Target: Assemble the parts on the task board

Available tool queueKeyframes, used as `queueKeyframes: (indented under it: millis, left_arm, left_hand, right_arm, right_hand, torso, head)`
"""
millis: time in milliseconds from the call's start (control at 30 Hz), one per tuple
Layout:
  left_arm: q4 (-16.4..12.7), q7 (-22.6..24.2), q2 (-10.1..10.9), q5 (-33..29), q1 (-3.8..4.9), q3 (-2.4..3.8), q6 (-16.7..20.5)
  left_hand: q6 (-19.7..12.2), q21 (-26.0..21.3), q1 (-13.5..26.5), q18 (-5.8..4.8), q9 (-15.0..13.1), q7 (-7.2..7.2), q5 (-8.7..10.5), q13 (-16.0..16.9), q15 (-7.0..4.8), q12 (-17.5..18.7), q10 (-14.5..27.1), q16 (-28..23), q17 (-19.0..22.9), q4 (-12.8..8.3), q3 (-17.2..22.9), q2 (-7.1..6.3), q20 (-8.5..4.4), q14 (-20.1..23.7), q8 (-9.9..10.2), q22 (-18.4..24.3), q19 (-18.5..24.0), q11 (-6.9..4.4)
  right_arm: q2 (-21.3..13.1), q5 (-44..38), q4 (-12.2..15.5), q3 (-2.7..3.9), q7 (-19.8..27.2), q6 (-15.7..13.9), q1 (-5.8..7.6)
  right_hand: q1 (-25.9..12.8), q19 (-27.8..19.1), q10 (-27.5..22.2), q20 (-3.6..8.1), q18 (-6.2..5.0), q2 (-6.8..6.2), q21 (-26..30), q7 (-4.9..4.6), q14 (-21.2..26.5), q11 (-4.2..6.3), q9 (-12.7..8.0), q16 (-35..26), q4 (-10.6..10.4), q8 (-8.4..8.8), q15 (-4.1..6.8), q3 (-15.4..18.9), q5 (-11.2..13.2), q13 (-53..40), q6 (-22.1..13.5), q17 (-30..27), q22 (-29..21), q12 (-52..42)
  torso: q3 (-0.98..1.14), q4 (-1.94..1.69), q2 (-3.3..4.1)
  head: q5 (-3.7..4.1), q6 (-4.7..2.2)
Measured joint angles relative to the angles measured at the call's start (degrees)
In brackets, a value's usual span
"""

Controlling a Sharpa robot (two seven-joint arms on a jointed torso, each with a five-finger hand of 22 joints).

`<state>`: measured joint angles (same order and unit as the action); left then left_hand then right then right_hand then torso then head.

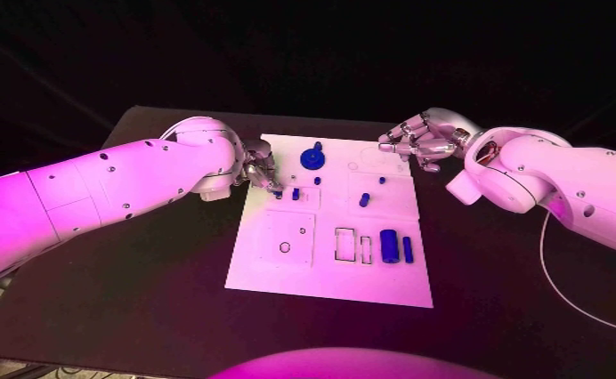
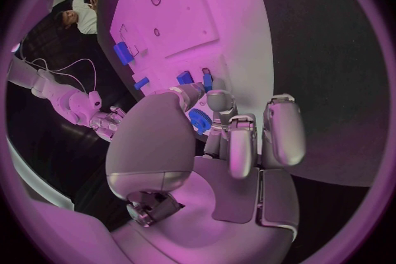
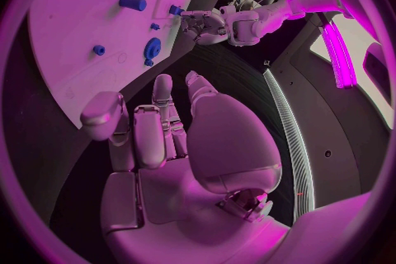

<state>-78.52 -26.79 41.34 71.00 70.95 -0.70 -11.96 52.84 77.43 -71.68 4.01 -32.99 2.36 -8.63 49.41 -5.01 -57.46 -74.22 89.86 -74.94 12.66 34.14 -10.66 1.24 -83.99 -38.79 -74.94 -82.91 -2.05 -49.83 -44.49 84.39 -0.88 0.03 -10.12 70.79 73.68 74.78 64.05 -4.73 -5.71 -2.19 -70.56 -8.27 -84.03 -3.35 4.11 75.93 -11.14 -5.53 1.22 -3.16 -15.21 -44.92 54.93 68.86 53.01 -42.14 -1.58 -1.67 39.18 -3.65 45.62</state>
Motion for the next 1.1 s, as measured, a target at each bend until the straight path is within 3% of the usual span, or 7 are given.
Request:
queueKeyframes:
  millis: [1100]
  left_arm:
    - [0.1, 0.0, -0.4, 0.1, 0.08, 0.09, -2.3]
  left_hand:
    - [0.7, 0.2, -0.1, 0.00, 0.2, -0.11, 0.08, 0.6, 0.00, -0.6, -0.7, 0.0, 0.0, -0.1, 0.1, 0.08, 0.00, 0.0, 0.2, 0.0, 0.0, -0.03]
  right_arm:
    - [-0.2, 0.0, 0.1, 0.00, 0.2, 0.1, -0.02]
  right_hand:
    - [0.0, 0.0, 0.0, 0.00, 0.00, 0.00, 0.0, 0.00, 0.0, 0.00, 0.0, -0.3, 0.0, 0.00, 0.00, 0.0, 0.0, 0.0, 0.0, -0.1, 0.0, 0.0]
  torso:
    - [0.05, 0.04, 0.00]
  head:
    - [-0.04, 0.39]
